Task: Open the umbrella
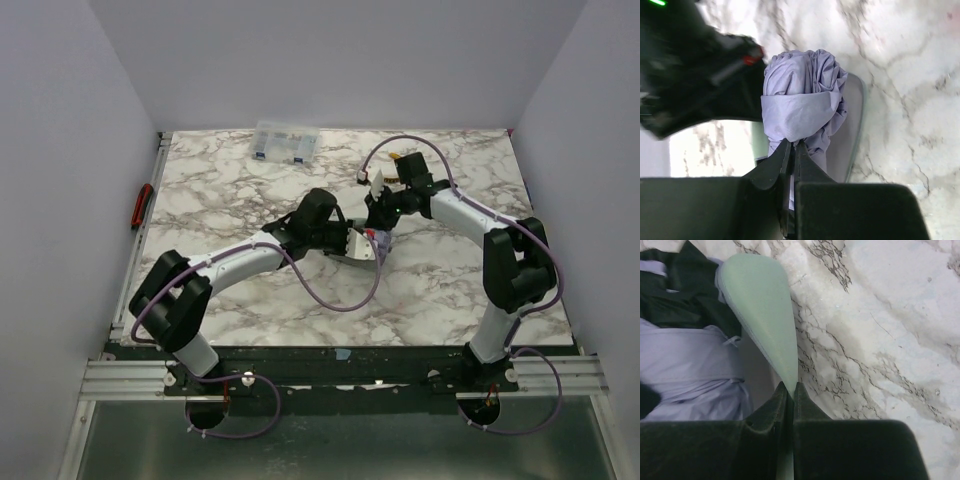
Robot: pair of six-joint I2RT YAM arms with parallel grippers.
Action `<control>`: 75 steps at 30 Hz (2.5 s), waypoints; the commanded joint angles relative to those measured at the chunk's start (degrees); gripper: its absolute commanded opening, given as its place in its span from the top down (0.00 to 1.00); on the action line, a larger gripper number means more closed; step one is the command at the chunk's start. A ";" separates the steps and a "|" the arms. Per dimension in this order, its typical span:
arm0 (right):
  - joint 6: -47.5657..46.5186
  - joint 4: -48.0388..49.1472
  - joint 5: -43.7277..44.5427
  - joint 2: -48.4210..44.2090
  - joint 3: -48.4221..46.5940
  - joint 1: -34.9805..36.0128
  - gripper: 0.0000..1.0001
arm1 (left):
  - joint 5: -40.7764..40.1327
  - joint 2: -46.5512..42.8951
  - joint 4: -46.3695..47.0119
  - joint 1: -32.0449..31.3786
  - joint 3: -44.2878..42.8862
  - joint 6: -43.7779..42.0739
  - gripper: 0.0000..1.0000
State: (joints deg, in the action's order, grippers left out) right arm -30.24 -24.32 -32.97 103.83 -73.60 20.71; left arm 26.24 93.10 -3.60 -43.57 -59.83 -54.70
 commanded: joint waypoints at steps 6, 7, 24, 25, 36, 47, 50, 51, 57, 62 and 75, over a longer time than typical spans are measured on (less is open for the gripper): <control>0.53 1.90 4.54 -1.81 2.23 -0.01 0.99 | 5.51 -8.68 6.66 0.33 -1.95 4.78 1.00; 0.43 1.86 5.83 -2.00 2.32 -0.03 0.99 | 6.27 -9.73 5.43 0.40 -1.17 3.59 1.00; -1.50 4.88 23.43 -5.77 7.07 -20.25 0.99 | 3.24 -20.00 -0.66 7.98 11.68 8.61 1.00; -2.08 5.15 24.49 -5.83 7.22 -22.39 0.99 | 3.08 -19.72 -0.86 8.85 11.59 9.42 1.00; -3.93 4.02 25.71 -5.64 6.13 -27.66 0.35 | 1.65 -17.03 -2.96 14.44 7.97 15.25 1.00; 1.39 -1.99 2.58 -15.65 -3.80 -27.60 0.05 | 9.33 -20.27 -11.99 15.45 -1.80 26.10 1.00; 3.36 -1.40 -7.18 -19.87 -3.99 -27.52 0.00 | 11.44 -20.82 -13.60 15.51 -5.08 30.16 1.00; 4.30 -1.26 -9.92 -20.97 -3.98 -27.53 0.00 | 12.14 -21.00 -13.74 15.45 -5.85 31.44 1.00; 3.15 -4.33 -23.14 -26.20 -3.91 -22.99 0.00 | 19.92 -19.53 -18.83 15.56 -12.74 36.14 1.00; -8.90 -9.24 -19.97 -30.51 -1.70 -10.47 0.00 | 24.77 -17.78 -20.34 15.54 -16.16 39.92 1.00; -21.90 -5.51 -16.29 -35.84 3.39 3.32 0.00 | 30.80 -12.81 -32.35 12.02 -23.87 36.74 1.00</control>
State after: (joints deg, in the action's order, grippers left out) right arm -46.68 -26.98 -49.93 65.91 -67.29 21.61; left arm 52.58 80.36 -32.60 -29.71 -81.10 -16.36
